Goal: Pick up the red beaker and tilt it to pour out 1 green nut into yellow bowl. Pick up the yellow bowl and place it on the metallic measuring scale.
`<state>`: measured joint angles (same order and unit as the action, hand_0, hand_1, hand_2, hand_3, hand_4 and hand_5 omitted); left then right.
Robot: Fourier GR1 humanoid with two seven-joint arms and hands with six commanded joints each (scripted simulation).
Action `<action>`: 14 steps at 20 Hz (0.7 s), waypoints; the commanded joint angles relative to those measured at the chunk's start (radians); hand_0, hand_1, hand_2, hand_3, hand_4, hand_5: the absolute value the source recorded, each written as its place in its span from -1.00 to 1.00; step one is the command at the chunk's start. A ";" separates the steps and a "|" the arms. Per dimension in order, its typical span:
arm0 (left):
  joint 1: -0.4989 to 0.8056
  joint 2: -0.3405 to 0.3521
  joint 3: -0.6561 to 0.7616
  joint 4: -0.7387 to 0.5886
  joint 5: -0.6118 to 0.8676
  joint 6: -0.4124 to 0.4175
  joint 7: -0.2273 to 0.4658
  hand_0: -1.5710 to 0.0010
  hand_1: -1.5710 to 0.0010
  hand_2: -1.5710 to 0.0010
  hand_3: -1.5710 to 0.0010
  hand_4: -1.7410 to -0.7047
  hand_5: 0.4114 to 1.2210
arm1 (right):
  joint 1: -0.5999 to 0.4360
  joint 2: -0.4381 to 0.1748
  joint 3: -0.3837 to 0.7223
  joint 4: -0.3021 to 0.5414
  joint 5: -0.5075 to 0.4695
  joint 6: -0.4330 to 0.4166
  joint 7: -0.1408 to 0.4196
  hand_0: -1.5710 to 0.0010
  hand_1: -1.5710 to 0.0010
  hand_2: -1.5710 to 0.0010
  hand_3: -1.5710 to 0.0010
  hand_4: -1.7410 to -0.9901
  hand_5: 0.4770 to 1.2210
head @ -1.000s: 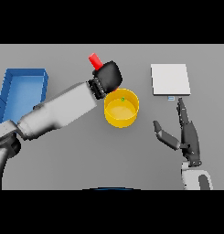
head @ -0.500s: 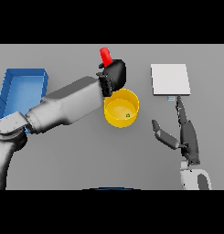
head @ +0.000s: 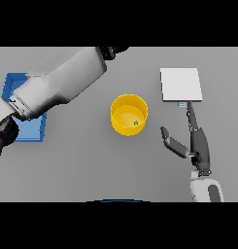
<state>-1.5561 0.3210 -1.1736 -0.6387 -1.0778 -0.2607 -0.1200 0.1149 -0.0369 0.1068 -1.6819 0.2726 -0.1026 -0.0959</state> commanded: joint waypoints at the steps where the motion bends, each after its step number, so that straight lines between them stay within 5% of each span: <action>1: -0.017 0.017 0.019 0.014 0.016 0.016 -0.006 -1.00 -1.00 -0.89 -0.46 -0.92 1.00 | -0.005 0.003 -0.005 0.004 -0.020 0.011 0.001 1.00 1.00 1.00 1.00 0.49 -0.68; 5: -0.078 0.054 0.161 0.147 0.145 0.010 0.070 -1.00 -1.00 -0.95 -0.78 -0.96 1.00 | 0.004 0.009 -0.008 -0.010 -0.058 0.032 -0.021 1.00 1.00 1.00 1.00 0.46 -0.68; 9: -0.034 0.129 0.389 0.269 0.374 0.068 0.217 -1.00 -1.00 -0.98 -0.73 -0.98 1.00 | -0.007 -0.006 -0.015 0.002 -0.070 0.046 -0.026 1.00 1.00 1.00 1.00 0.38 -0.69; 14: 0.104 0.261 0.587 0.264 0.637 0.194 0.217 -1.00 -1.00 -0.99 -0.81 -0.99 1.00 | -0.017 -0.020 -0.021 0.027 -0.073 0.053 -0.055 1.00 1.00 1.00 1.00 0.38 -0.71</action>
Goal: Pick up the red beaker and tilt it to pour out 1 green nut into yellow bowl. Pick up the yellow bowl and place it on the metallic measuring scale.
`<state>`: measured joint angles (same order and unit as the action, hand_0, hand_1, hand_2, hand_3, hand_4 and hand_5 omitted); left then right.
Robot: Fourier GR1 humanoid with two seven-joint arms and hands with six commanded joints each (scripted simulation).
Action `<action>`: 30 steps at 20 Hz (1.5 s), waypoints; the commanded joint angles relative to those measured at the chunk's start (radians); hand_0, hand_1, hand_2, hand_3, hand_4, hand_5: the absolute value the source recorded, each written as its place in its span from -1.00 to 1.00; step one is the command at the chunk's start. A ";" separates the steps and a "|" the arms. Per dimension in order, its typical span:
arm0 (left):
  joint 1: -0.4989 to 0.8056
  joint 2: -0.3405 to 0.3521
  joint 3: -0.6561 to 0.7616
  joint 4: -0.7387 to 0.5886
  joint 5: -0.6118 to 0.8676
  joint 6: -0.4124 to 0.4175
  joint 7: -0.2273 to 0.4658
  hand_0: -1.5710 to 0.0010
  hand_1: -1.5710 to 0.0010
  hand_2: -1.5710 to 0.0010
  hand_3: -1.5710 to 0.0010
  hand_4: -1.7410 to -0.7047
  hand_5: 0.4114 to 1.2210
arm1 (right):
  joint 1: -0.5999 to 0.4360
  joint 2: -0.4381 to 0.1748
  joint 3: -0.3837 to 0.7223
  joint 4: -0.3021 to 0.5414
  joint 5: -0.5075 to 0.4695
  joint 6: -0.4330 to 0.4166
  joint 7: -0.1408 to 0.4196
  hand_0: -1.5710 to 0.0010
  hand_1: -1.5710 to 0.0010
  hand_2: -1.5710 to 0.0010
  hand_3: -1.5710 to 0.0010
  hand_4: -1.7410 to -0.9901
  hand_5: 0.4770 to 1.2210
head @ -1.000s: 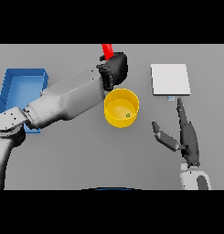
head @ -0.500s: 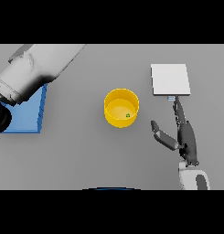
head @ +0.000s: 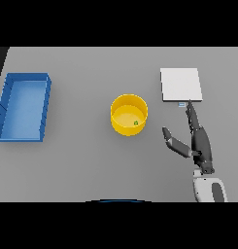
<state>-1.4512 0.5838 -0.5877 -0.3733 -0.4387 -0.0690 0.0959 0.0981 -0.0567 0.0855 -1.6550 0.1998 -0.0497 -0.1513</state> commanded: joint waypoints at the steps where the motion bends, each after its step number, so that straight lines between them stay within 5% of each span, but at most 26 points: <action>1: 0.048 0.026 0.032 -0.029 0.050 0.024 0.022 -1.00 -1.00 -1.00 -0.82 -1.00 1.00 | 0.002 -0.004 0.001 0.000 0.000 0.004 -0.009 1.00 1.00 1.00 1.00 0.37 -0.70; 11: 0.606 0.194 0.137 -0.569 0.365 0.367 0.418 -1.00 -1.00 -1.00 -0.85 -1.00 1.00 | 0.002 -0.025 0.022 -0.001 0.039 0.009 0.005 1.00 1.00 1.00 1.00 0.43 -0.53; 19: 0.861 0.219 0.103 -0.772 0.449 0.532 0.491 -1.00 -1.00 -1.00 -0.92 -1.00 1.00 | -0.001 -0.031 0.020 0.004 0.035 0.014 -0.007 1.00 1.00 1.00 1.00 0.40 -0.49; 22: 0.876 0.213 0.073 -0.770 0.465 0.560 0.514 -1.00 -1.00 -1.00 -0.96 -1.00 0.74 | 0.003 -0.022 0.035 -0.007 0.060 0.003 0.002 1.00 1.00 1.00 1.00 0.42 -0.50; 24: 0.878 0.220 0.043 -0.759 0.472 0.572 0.514 -1.00 -1.00 -1.00 -0.97 -1.00 0.37 | 0.008 -0.022 0.032 -0.009 0.051 0.005 0.001 1.00 1.00 1.00 1.00 0.43 -0.50; 26: 0.886 0.239 0.022 -0.777 0.472 0.548 0.515 -1.00 -1.00 -1.00 -0.91 -0.59 0.12 | 0.012 -0.026 0.029 -0.008 0.051 0.005 -0.015 1.00 1.00 1.00 1.00 0.45 -0.50; 28: 0.906 0.254 0.015 -0.817 0.508 0.472 0.508 -0.86 -0.50 -0.51 -0.44 -0.01 -0.03 | 0.012 -0.025 0.028 -0.008 0.042 0.011 -0.009 1.00 1.00 1.00 1.00 0.47 -0.50; 30: 0.908 0.284 0.001 -0.840 0.562 0.383 0.514 -0.19 0.04 0.02 0.08 0.36 -0.14 | 0.019 -0.024 0.029 -0.012 0.047 0.004 -0.015 1.00 1.00 1.00 1.00 0.48 -0.50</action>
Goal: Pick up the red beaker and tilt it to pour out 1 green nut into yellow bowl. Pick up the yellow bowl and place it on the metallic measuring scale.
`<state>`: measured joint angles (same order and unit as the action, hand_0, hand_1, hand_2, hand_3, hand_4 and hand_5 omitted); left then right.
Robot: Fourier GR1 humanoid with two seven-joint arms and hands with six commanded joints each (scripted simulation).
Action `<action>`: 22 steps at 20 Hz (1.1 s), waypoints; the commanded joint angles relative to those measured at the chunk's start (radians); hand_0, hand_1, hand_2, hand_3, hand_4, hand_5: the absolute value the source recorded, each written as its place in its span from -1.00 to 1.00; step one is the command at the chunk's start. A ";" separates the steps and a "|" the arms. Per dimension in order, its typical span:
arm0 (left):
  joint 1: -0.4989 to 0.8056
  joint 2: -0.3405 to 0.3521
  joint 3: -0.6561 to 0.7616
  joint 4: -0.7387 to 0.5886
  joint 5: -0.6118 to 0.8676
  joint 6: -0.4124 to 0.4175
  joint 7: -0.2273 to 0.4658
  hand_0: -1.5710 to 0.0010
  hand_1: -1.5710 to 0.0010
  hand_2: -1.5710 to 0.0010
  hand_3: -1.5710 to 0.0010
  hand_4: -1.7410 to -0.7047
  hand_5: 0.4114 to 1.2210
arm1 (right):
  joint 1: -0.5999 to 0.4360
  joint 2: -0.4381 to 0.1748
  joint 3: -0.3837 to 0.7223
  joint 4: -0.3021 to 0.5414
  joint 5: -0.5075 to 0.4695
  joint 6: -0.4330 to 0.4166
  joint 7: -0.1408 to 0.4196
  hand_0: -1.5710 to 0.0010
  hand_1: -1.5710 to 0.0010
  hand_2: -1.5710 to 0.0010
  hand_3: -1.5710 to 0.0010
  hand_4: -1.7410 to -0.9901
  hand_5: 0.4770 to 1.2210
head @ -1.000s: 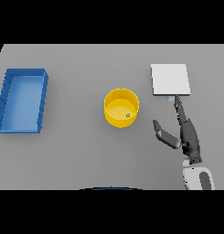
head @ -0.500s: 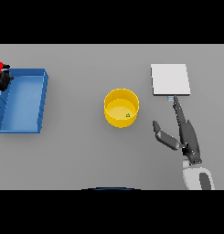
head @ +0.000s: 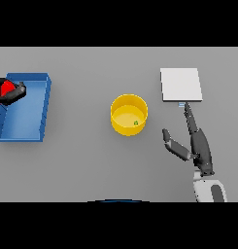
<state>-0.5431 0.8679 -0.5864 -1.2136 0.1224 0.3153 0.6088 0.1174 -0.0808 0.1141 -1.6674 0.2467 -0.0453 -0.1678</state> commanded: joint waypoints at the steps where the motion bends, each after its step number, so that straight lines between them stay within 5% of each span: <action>1: 0.003 0.017 -0.004 -0.021 0.016 -0.035 0.000 0.05 0.23 0.22 0.26 0.49 -0.19 | 0.000 -0.005 0.000 -0.005 0.007 -0.003 0.013 1.00 1.00 1.00 1.00 0.49 -0.49; 4: 0.002 0.031 -0.009 -0.032 0.054 -0.089 -0.001 0.51 0.61 0.60 0.62 0.72 -0.29 | 0.015 0.002 0.009 -0.019 0.004 0.002 0.013 1.00 1.00 1.00 1.00 0.48 -0.49; 8: -0.007 0.023 0.004 -0.017 0.064 -0.082 -0.021 0.80 0.84 0.84 0.85 0.82 -0.34 | 0.016 0.006 0.016 -0.033 0.011 0.001 0.046 1.00 1.00 1.00 1.00 0.47 -0.50; 15: -0.016 0.011 0.034 -0.015 0.074 -0.052 -0.086 0.96 0.97 0.97 0.97 0.86 -0.34 | -0.021 -0.036 0.055 -0.036 0.079 0.034 0.054 1.00 1.00 1.00 1.00 0.54 -0.42; 22: -0.011 0.001 0.014 -0.026 0.086 -0.040 -0.082 0.99 0.99 0.99 0.99 0.83 -0.26 | -0.226 -0.202 0.141 0.027 0.254 0.183 0.110 1.00 1.00 1.00 1.00 0.23 -0.45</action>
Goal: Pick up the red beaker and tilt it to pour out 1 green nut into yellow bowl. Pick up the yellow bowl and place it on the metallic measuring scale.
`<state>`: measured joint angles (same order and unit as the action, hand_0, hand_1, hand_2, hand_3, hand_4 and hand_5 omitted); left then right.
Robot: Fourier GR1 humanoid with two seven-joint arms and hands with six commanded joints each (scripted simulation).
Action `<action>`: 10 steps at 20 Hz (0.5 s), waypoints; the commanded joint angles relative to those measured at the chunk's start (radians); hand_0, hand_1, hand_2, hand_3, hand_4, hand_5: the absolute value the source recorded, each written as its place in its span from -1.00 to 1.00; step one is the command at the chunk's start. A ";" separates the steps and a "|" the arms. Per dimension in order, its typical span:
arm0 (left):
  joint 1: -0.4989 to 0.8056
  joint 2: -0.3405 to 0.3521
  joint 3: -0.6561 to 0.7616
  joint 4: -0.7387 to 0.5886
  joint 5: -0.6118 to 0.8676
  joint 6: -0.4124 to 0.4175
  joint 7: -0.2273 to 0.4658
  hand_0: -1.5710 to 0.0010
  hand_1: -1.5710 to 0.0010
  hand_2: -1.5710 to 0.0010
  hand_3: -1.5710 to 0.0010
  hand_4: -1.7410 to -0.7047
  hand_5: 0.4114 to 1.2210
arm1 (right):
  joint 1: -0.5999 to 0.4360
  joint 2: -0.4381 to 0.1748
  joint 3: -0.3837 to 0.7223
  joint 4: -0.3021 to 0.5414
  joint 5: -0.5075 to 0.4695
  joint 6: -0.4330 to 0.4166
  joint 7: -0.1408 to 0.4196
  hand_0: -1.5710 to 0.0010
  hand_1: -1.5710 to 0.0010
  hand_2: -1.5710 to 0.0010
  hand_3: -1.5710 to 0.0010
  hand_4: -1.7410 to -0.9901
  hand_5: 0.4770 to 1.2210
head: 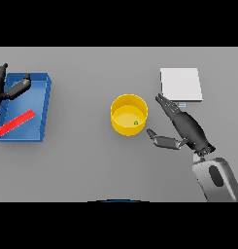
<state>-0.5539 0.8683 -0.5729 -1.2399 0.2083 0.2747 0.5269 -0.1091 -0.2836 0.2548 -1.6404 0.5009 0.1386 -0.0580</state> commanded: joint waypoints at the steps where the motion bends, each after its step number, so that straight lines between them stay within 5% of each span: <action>1: -0.003 0.004 0.000 0.000 0.006 -0.008 0.000 0.99 0.99 0.99 0.99 0.83 -0.26 | -0.034 -0.019 0.019 0.024 0.039 0.015 0.008 1.00 1.00 1.00 1.00 0.22 -0.46; 5: -0.007 0.014 -0.004 0.008 0.011 -0.015 -0.001 1.00 1.00 1.00 1.00 0.83 -0.25 | -0.153 -0.101 0.112 0.063 0.170 0.094 -0.036 1.00 1.00 1.00 1.00 0.24 -0.49; 10: -0.020 0.004 -0.018 0.010 0.008 -0.003 0.009 1.00 1.00 1.00 1.00 0.82 -0.23 | -0.278 -0.098 0.174 0.154 0.219 0.166 -0.063 1.00 1.00 1.00 1.00 0.24 -0.52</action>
<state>-0.5742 0.8718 -0.5911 -1.2300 0.2162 0.2724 0.5372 -0.3873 -0.3812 0.4282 -1.4862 0.7195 0.3039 -0.1193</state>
